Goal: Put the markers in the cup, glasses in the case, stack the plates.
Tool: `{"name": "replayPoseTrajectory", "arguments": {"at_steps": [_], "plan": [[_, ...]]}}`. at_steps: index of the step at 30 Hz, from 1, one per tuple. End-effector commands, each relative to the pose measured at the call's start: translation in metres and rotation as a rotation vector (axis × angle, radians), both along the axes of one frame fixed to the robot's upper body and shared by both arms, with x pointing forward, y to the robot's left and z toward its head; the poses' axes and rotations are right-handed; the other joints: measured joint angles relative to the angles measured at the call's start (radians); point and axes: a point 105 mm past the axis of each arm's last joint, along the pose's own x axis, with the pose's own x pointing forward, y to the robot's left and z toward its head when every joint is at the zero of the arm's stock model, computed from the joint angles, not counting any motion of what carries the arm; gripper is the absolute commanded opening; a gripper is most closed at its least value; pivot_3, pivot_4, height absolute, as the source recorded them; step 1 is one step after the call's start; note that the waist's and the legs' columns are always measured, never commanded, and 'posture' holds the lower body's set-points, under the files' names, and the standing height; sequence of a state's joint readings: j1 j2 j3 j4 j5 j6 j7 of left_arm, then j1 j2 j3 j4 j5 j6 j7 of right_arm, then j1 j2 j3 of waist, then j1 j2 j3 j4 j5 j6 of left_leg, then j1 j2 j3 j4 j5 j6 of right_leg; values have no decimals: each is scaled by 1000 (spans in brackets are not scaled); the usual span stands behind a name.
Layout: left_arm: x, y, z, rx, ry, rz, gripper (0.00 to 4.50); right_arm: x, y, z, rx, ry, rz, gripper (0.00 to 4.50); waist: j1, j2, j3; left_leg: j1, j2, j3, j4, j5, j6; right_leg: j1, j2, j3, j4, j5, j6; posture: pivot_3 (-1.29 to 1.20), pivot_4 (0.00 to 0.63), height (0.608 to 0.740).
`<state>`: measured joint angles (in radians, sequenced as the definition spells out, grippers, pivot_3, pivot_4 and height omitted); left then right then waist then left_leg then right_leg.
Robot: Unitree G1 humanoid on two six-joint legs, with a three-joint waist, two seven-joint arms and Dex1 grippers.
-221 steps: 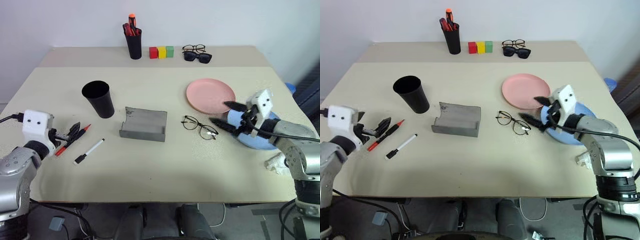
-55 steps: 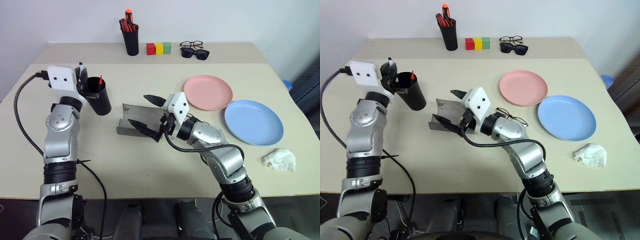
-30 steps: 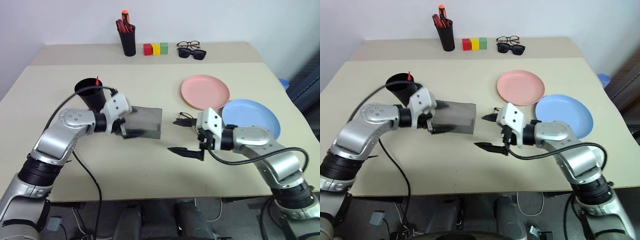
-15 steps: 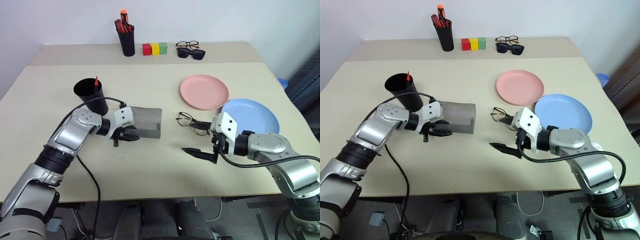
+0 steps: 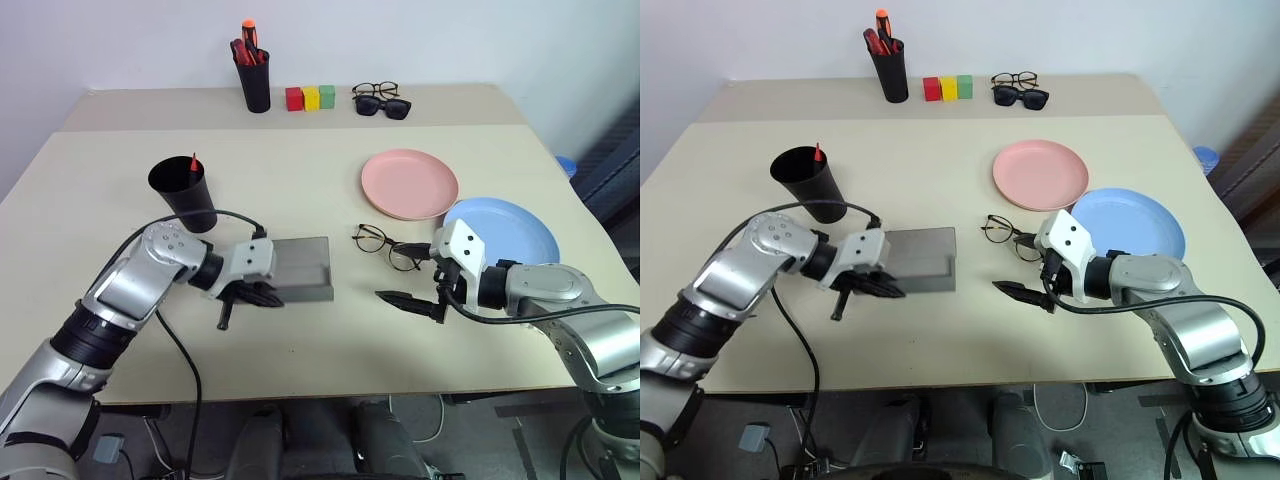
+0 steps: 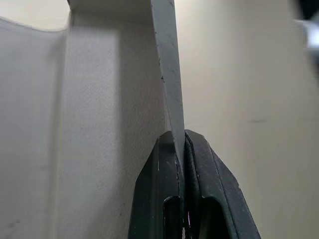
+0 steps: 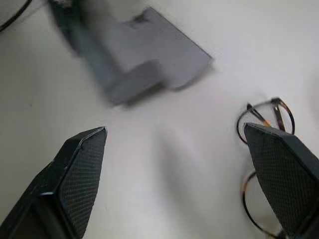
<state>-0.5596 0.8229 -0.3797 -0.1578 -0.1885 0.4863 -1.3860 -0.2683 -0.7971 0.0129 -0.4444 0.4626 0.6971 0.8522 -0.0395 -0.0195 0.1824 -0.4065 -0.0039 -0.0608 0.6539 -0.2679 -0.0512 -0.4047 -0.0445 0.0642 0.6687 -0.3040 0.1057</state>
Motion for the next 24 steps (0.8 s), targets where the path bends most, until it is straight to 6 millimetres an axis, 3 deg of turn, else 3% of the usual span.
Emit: {"name": "replayPoseTrajectory", "arguments": {"at_steps": [1,5,7,11,15,18,21,24], "plan": [[1,0,1,19,-37,2,655,9,-3,3,-42,-49,-37,4500,0,0,0,0,0,0,0,0,0,0,0,0,0,0,0,0,150,740],[9,-4,1,9,-85,31,2374,22,-5,-2,-90,-89,-89,4500,0,0,0,0,-1,0,1,0,0,0,0,0,0,0,0,0,150,740],[10,-8,7,-34,-92,50,2374,31,-7,-3,-130,-111,-122,4500,0,0,0,0,-1,0,1,0,0,0,0,0,0,0,0,0,150,740],[15,-11,49,-273,-102,156,2374,51,-8,-7,-193,-135,-208,4500,-2,0,0,0,0,0,2,0,0,0,0,0,1,0,0,0,150,740],[23,15,77,-446,-216,333,2374,67,-5,-7,-214,-137,-283,4500,-7,1,0,-1,1,0,2,0,0,-2,0,0,2,0,0,0,150,740],[19,33,76,-498,-276,398,2374,73,-5,-6,-218,-134,-319,4500,-4,1,0,0,1,0,2,0,0,-2,0,1,2,0,0,0,150,740],[13,57,50,-434,-312,473,2374,79,-6,-4,-238,-130,-343,4500,-3,1,0,0,0,1,2,0,0,-2,-2,1,2,0,0,0,150,740],[9,65,37,-423,-301,541,2374,82,-5,-4,-238,-123,-348,4500,7,1,0,-1,0,0,2,0,0,-1,-2,1,2,0,0,0,150,740]]}}
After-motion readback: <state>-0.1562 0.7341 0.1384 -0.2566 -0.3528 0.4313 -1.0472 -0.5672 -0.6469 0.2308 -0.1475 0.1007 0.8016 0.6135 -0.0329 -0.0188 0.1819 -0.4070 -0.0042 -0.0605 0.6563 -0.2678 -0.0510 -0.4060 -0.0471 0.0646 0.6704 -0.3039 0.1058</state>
